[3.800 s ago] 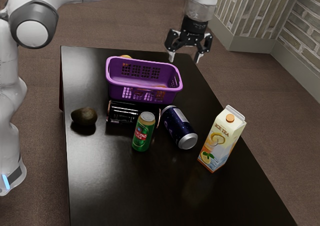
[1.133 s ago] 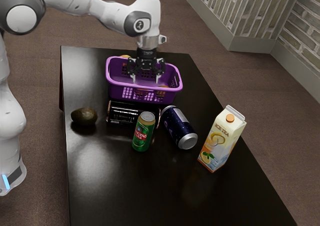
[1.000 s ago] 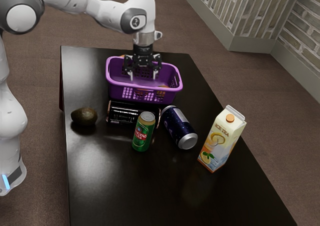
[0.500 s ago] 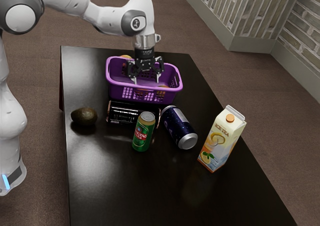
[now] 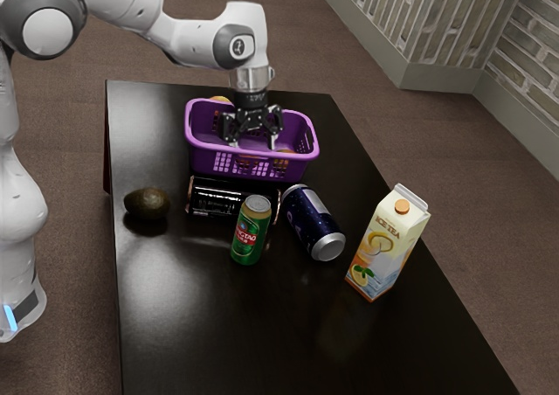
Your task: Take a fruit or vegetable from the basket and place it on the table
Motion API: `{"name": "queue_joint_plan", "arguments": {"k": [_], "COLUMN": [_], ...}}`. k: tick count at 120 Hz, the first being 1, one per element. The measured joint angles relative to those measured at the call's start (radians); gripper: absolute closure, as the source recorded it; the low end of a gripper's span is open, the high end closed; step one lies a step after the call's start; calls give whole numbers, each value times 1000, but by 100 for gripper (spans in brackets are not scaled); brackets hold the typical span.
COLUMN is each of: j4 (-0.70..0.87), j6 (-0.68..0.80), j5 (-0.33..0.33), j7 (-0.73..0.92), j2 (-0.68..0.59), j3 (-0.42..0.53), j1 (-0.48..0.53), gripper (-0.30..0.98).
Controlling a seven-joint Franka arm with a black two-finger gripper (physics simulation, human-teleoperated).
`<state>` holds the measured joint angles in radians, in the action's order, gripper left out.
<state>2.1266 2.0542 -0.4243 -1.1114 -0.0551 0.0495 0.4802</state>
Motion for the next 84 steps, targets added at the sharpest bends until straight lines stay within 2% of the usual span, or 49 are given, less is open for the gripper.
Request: {"name": "queue_joint_plan", "arguments": {"k": [84], "j4": [-29], "j6": [7], "j5": [-15], "j7": [-33], "j2": [83], "j3": [-1], "j1": [11], "gripper": [0]}}
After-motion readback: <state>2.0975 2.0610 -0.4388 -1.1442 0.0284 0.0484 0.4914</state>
